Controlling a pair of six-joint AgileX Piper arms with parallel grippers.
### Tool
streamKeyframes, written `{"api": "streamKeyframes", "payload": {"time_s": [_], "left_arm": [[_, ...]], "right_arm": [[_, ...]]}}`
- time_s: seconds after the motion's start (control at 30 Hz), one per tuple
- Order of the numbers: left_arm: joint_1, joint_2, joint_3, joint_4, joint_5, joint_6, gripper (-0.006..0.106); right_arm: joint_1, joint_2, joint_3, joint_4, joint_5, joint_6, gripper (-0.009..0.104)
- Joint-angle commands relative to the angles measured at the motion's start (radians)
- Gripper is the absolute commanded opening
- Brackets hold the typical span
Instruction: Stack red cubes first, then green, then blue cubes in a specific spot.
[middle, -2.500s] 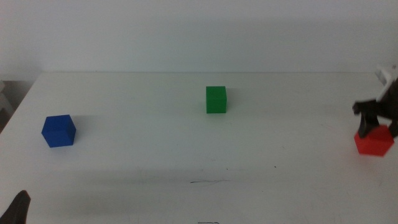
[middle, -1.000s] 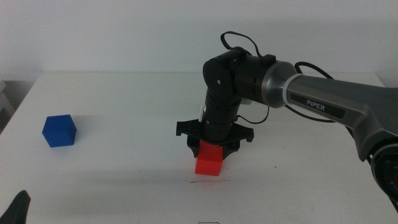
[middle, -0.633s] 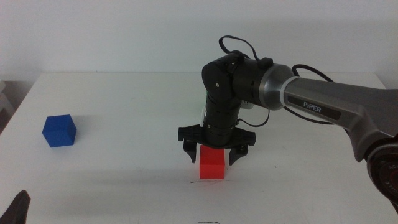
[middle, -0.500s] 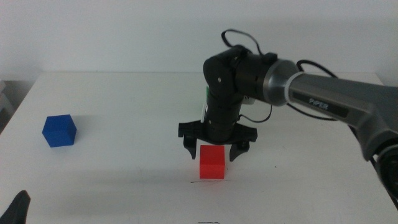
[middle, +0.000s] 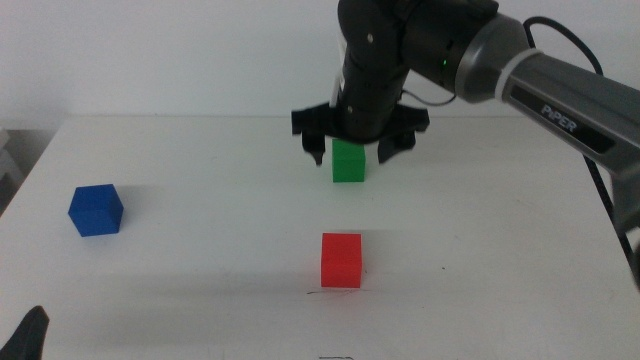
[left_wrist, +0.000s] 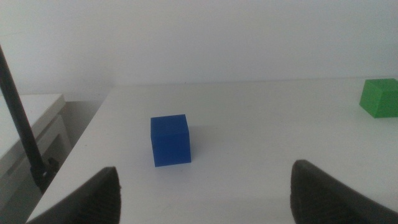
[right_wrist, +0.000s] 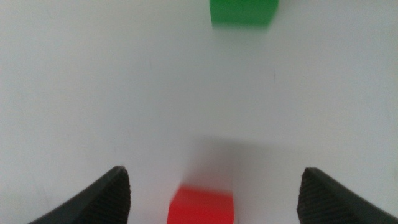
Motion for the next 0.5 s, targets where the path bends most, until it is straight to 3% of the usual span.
{"api": "streamKeyframes", "payload": {"time_s": [0.0, 0.3, 0.47], "left_arm": [[-0.002, -0.019, -0.002, -0.010, -0.072, -0.008, 0.093], [-0.002, -0.019, -0.002, -0.010, -0.072, -0.008, 0.093], [-0.002, -0.019, -0.002, -0.010, -0.072, -0.008, 0.093]], "right_arm": [[-0.036, -0.022, -0.101, -0.024, -0.026, -0.047, 0.088], [-0.137, 0.206, -0.393, -0.006, -0.033, -0.180, 0.088], [-0.148, 0.308, -0.475, -0.005, -0.115, -0.205, 0.088]]}}
